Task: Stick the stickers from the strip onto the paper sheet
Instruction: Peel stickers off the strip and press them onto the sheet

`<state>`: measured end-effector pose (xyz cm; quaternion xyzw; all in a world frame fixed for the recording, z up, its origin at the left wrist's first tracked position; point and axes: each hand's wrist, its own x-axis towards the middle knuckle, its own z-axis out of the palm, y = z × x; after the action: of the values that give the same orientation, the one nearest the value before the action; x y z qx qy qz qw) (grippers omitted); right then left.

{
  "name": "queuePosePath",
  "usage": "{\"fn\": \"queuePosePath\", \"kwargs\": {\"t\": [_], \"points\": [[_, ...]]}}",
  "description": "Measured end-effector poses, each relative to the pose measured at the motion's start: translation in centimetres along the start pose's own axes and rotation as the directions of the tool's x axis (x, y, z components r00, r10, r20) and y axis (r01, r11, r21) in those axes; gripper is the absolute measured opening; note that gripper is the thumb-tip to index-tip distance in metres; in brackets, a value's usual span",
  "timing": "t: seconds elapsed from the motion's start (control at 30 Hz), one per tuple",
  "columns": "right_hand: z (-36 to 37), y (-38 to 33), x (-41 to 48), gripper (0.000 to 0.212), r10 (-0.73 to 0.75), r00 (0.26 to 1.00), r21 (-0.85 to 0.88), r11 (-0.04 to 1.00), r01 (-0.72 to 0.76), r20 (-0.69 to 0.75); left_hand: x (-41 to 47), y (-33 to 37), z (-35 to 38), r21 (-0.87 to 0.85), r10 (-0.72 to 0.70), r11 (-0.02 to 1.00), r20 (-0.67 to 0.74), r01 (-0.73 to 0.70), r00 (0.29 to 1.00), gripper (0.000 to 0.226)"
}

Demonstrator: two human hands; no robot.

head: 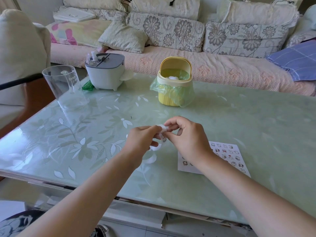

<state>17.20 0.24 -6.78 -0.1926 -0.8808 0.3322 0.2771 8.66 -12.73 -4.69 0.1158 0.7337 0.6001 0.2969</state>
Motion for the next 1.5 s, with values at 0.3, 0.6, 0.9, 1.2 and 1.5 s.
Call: {"fn": "queuePosePath", "kwargs": {"t": [0.3, 0.6, 0.9, 1.2, 1.5], "points": [[0.4, -0.3, -0.3, 0.012, -0.292, 0.955, -0.232, 0.934, 0.273, -0.053, 0.1, -0.3, -0.1, 0.120, 0.085, 0.990, -0.068, -0.076, 0.994, 0.025], [0.5, 0.2, -0.3, 0.016, -0.374, 0.925, -0.282, 0.896, 0.344, -0.061, 0.2, -0.1, -0.4, 0.037, -0.029, 0.999, 0.004, 0.029, 1.000, 0.017], [-0.2, 0.2, -0.4, 0.009, -0.159, 0.985, -0.052, 0.985, 0.163, 0.069, 1.4, -1.3, -0.2, 0.329, 0.105, 0.942, -0.089, -0.070, 0.991, 0.026], [-4.2, 0.9, -1.2, 0.006, 0.309, 0.905, 0.162, 0.917, -0.365, 0.291, 0.9, -1.9, 0.6, 0.946, 0.509, 0.284, -0.008, -0.159, 0.861, 0.045], [-6.5, 3.5, -3.4, 0.002, 0.496, 0.759, -0.061, 0.851, -0.522, 0.423, 0.6, -3.4, 2.5, 0.648, 0.728, 0.227, 0.383, -0.727, 0.568, 0.009]]}}
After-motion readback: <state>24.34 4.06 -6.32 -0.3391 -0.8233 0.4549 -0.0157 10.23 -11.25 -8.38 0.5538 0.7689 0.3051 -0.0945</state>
